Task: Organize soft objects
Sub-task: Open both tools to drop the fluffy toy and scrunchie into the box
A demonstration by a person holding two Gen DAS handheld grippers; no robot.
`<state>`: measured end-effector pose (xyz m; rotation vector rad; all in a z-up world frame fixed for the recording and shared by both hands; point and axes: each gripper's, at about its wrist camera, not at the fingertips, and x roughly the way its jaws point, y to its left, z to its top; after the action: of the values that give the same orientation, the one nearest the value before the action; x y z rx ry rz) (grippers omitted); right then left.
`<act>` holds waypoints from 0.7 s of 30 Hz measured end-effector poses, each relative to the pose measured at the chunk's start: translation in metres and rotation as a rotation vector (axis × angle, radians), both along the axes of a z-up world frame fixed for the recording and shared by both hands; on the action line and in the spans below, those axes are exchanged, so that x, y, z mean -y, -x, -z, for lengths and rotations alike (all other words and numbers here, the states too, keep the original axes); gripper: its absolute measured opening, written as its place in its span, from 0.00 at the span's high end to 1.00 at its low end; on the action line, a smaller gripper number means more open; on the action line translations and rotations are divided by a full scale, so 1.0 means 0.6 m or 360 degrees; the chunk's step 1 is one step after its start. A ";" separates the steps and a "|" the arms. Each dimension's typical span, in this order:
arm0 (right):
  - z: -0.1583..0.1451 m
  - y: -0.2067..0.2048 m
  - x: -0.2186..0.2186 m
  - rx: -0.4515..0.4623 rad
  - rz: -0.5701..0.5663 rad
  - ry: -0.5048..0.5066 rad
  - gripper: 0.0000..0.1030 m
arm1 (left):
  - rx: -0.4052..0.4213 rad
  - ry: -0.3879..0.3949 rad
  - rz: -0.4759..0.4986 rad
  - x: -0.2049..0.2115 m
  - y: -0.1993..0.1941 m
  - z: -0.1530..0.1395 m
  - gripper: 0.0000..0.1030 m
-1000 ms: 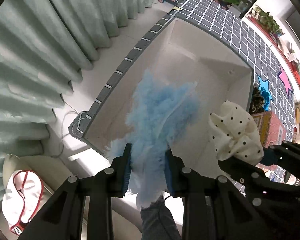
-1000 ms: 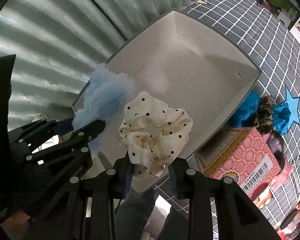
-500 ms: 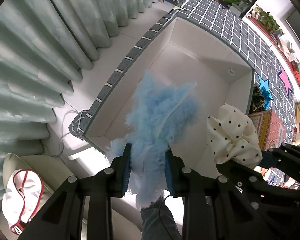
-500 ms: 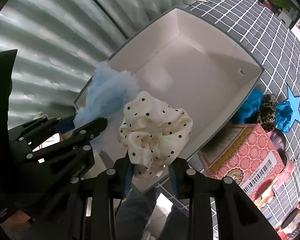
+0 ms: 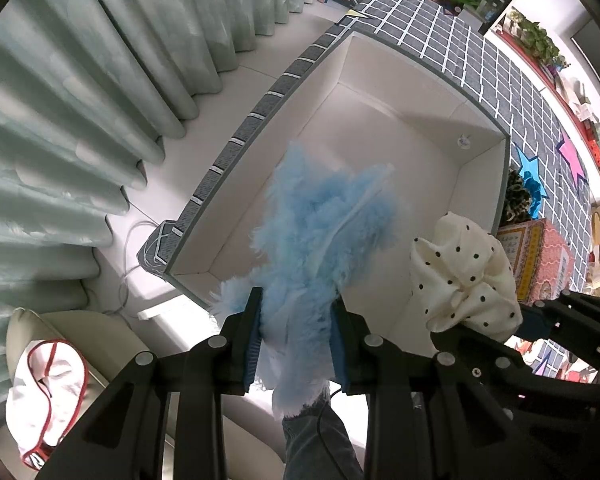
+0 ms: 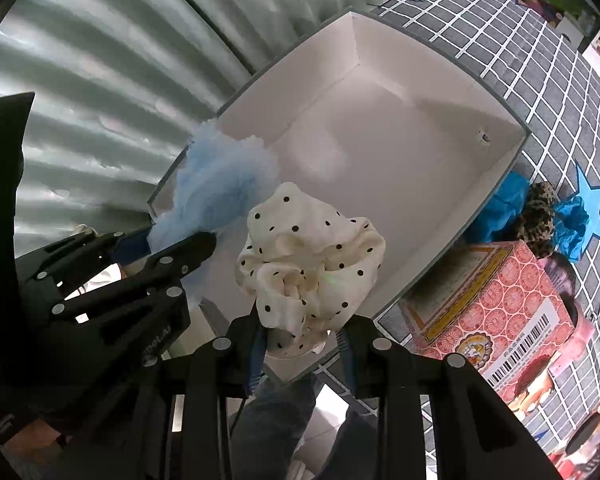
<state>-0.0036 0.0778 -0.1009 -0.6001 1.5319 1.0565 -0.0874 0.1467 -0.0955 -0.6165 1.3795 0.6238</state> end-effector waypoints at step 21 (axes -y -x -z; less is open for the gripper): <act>-0.031 -0.029 0.006 0.0142 0.0061 -0.0062 0.21 | 0.0044 -0.0035 -0.0206 -0.037 0.013 -0.016 0.07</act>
<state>0.0141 0.0743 -0.0821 -0.5810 1.4372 1.0150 -0.0955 0.1688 -0.0856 -0.6984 1.3130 0.7304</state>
